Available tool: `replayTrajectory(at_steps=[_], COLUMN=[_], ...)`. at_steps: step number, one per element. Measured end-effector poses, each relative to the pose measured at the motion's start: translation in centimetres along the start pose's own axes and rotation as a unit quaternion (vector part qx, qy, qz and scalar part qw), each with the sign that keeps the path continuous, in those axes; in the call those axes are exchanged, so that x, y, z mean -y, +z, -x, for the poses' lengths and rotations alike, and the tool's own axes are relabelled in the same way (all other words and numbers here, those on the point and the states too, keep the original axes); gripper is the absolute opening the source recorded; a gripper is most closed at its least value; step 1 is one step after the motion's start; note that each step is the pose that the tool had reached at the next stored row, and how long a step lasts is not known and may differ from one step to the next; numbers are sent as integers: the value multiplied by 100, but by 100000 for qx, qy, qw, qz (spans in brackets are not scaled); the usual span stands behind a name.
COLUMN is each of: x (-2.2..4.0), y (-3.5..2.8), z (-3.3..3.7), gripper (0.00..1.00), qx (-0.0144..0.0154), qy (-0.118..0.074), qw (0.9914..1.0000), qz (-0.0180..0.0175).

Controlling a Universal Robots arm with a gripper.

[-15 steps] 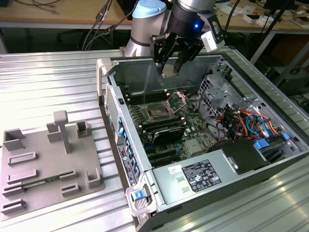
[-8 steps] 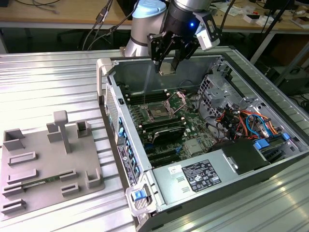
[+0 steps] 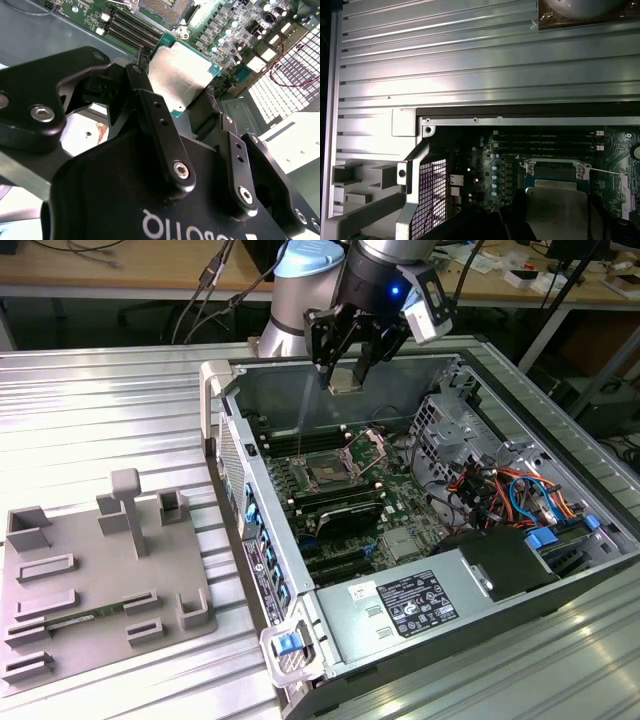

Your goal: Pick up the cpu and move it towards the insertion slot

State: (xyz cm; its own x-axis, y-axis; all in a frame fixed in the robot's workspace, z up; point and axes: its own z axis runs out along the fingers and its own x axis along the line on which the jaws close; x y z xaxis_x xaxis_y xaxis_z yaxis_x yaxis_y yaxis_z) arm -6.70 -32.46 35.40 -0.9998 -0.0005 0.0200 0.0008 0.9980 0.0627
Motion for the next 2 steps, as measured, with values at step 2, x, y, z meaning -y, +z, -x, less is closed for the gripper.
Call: replayTrajectory(at_steps=[2], x=[0], y=[1], z=[0], gripper=[55], qx=[1], qy=[-1], qw=[100000], qz=[2])
